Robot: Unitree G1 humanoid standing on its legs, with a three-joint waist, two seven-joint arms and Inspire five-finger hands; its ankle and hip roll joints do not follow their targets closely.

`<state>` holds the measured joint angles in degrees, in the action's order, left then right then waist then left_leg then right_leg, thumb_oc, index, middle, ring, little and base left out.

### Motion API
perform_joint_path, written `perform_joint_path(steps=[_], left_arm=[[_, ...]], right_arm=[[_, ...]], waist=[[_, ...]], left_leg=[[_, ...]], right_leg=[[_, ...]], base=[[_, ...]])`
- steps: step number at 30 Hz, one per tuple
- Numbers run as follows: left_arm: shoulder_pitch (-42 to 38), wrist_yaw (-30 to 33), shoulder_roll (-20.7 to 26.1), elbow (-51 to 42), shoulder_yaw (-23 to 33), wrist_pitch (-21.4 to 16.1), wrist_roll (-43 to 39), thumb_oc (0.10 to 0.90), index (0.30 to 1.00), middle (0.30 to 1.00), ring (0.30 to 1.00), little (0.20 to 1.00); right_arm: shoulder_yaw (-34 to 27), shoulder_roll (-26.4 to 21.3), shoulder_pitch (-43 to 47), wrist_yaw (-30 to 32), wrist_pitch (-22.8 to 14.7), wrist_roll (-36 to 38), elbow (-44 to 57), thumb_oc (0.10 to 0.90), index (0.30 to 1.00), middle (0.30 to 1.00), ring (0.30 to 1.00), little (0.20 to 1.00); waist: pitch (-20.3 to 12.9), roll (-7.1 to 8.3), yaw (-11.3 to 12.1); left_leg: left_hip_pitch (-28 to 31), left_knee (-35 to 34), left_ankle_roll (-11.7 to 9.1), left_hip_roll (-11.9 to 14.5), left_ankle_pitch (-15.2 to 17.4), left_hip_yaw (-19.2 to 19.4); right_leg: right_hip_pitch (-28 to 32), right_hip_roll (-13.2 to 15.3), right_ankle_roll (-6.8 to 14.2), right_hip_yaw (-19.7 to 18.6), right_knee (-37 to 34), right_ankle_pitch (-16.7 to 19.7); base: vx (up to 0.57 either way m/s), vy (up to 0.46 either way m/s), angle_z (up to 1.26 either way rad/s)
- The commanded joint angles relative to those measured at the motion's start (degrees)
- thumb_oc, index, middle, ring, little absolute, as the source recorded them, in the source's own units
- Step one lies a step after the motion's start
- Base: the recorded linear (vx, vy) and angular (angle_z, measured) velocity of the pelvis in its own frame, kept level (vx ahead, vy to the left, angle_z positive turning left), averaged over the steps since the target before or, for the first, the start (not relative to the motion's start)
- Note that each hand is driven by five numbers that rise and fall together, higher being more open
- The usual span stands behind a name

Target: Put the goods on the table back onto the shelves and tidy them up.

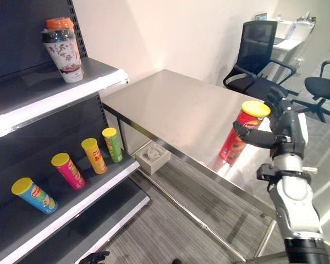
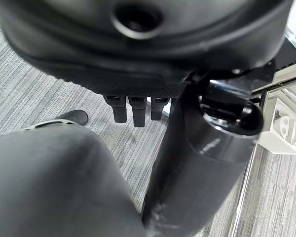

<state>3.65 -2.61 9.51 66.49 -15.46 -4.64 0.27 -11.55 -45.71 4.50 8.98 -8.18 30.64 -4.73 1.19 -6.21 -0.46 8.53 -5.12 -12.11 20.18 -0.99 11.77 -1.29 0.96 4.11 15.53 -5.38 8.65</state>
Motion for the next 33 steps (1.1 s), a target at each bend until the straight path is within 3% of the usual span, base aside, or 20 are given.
perform_joint_path(steps=[1,26,27,28,33], left_arm=[[-0.83,0.65,3.52,0.36,-2.60,-0.13,1.17,0.800,0.900,0.900,0.900,0.900],[-0.18,0.92,4.06,-0.16,-3.09,0.16,0.29,0.800,0.900,0.900,0.900,0.900],[-0.18,0.93,4.06,-0.16,-3.08,0.16,0.29,0.800,0.900,0.900,0.900,0.900],[-0.10,0.93,4.10,-0.21,-3.04,0.21,0.17,0.800,0.900,0.900,0.900,0.900],[0.09,0.98,4.17,-0.12,-2.90,0.30,0.05,0.800,0.900,0.900,0.900,0.900]], right_arm=[[-3.81,0.49,8.20,1.47,-4.44,0.91,-0.55,0.800,0.900,0.900,0.900,0.900],[1.74,-1.07,14.51,1.46,-2.57,2.36,-8.83,0.800,0.900,0.900,0.900,0.900],[1.76,-1.08,14.53,1.46,-2.58,2.37,-8.85,0.775,0.862,0.862,0.862,0.862],[2.00,-1.04,14.65,1.41,-2.43,2.50,-9.22,0.400,0.300,0.300,0.300,0.300],[2.36,-0.77,14.89,1.49,-2.27,2.73,-9.96,0.400,0.300,0.300,0.300,0.300]], waist=[[-1.22,4.63,1.40],[-1.00,5.00,2.83],[-1.00,5.00,2.81],[-0.96,5.03,2.86],[-1.01,5.10,2.97]], left_leg=[[1.46,0.12,-1.43,1.76,-8.07,-1.46],[1.21,0.12,-1.73,1.86,-8.58,-2.54],[1.20,0.12,-1.73,1.86,-8.58,-2.55],[1.22,0.12,-1.75,1.94,-8.64,-2.61],[1.22,0.12,-1.76,2.01,-8.65,-2.77]], right_leg=[[6.52,0.84,0.49,-0.23,1.68,-11.54],[7.17,0.72,0.34,0.57,2.00,-12.00],[7.18,0.72,0.34,0.58,1.99,-12.00],[7.20,0.71,0.32,0.68,2.03,-12.02],[7.17,0.71,0.31,0.73,2.17,-12.14]], base=[[0.00,0.000,0.00],[0.01,-0.003,0.02],[0.00,0.000,0.00],[0.01,-0.006,0.03],[0.00,0.000,0.00]])
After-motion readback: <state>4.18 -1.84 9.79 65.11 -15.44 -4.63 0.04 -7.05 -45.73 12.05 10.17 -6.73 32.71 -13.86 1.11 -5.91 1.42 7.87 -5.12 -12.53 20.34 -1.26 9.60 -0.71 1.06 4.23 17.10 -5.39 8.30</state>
